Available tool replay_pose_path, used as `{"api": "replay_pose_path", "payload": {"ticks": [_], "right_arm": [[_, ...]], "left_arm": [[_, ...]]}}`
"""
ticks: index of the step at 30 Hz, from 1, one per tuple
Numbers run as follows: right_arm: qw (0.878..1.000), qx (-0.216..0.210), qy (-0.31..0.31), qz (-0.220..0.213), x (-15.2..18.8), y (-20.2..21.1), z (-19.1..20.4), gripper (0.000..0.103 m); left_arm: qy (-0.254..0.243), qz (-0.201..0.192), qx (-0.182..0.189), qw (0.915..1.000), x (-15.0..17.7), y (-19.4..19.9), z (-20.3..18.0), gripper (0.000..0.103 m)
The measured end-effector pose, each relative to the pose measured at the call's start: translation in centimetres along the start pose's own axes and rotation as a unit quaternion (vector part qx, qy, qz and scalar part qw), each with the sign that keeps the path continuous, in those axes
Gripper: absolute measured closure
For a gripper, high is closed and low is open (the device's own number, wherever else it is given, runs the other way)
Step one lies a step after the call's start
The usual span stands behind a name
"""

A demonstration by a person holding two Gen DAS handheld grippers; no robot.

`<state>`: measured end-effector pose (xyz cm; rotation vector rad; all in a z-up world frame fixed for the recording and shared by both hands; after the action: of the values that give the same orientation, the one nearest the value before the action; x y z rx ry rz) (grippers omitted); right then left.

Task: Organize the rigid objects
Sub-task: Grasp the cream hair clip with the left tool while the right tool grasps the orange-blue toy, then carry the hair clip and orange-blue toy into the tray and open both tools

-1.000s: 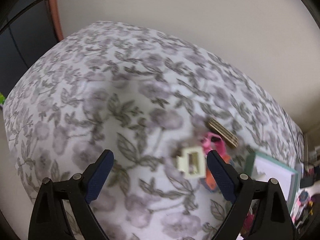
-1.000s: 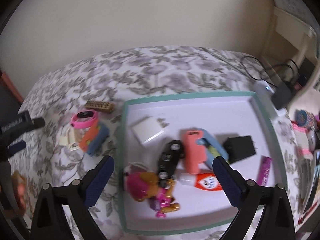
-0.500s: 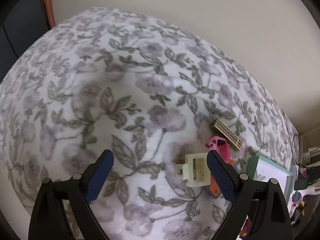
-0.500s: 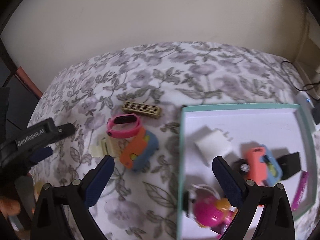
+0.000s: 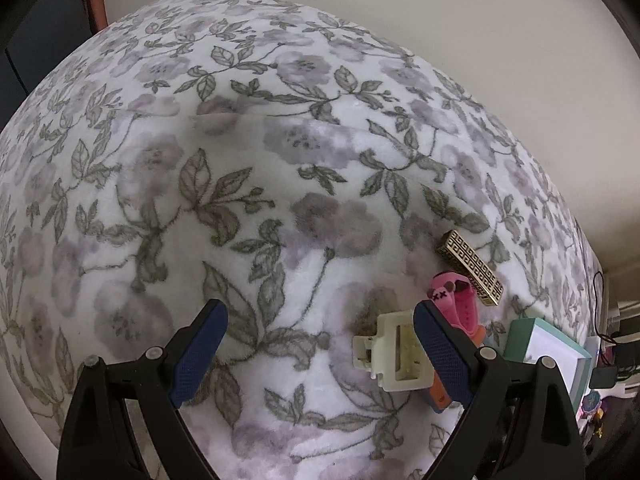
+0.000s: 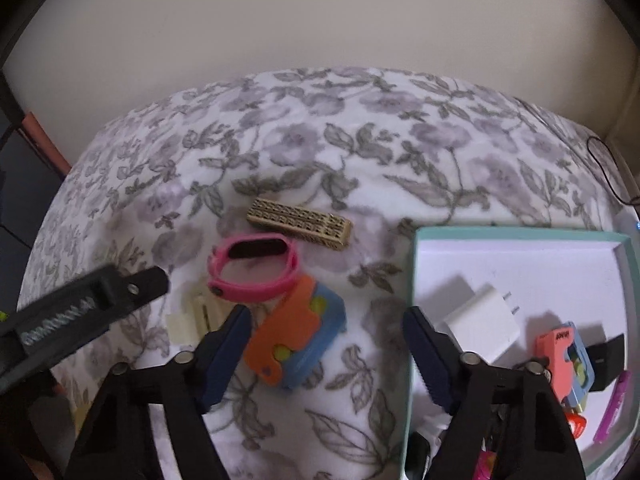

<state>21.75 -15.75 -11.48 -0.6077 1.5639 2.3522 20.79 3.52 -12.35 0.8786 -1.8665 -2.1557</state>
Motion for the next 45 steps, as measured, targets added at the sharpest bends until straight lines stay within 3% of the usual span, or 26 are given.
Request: {"api": "replay_pose_path", "payload": {"ticks": [3, 8, 14, 16, 22, 29, 32, 33, 38, 45], "right_arm": [[1.0, -0.005, 0.015, -0.004, -0.3, 0.0, 0.8, 0.027], [0.999, -0.008, 0.018, 0.025, 0.2, -2.0, 1.4, 0.031], [0.999, -0.018, -0.012, 0.047, 1.1, -3.8, 0.1, 0.033], [0.998, -0.029, -0.027, 0.047, 1.1, -3.6, -0.4, 0.046], [0.996, -0.042, -0.056, 0.047, 1.0, -2.9, -1.9, 0.053], [0.996, -0.041, -0.054, 0.05, 0.9, -2.7, -1.9, 0.053], [0.997, -0.041, -0.053, 0.05, 0.9, -2.8, -1.9, 0.053], [0.997, -0.041, -0.052, 0.05, 0.9, -2.7, -1.9, 0.053], [0.997, -0.04, -0.049, 0.051, 1.0, -2.8, -1.7, 0.053], [0.997, -0.041, -0.043, 0.058, 1.4, -2.6, -1.6, 0.054]], "left_arm": [[0.005, 0.005, 0.002, 1.0, -0.1, -0.3, 0.2, 0.009], [0.003, 0.009, 0.006, 0.9999, 0.0, -0.4, 0.1, 0.009], [-0.005, 0.012, 0.018, 0.9998, 0.0, -0.3, -0.4, 0.009], [-0.01, 0.015, 0.022, 0.9996, 0.0, -0.3, -0.6, 0.009], [-0.031, 0.028, 0.046, 0.9981, 0.5, -0.4, -1.7, 0.009], [-0.077, 0.031, 0.047, 0.9955, 1.7, -1.0, -3.8, 0.01], [-0.084, 0.032, 0.041, 0.9951, 2.0, -1.5, -4.3, 0.02], [-0.086, 0.032, 0.04, 0.995, 2.1, -1.6, -4.4, 0.027], [-0.092, 0.032, 0.071, 0.9927, 2.4, -1.6, -4.8, 0.052], [-0.098, 0.03, 0.066, 0.9925, 2.6, -1.4, -5.2, 0.053]]}}
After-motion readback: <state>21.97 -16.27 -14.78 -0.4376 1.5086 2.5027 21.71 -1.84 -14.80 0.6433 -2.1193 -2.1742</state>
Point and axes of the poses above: each gripper's, at about its wrist camera, not at the fingertips, and y roughly against the way its jaws point, z to its left, x to its underside, the point moved 1 cm from there along -y, roughly the way its jaws point, and after that the axes turned 14 degrees about -x, right-handed, at the moved point
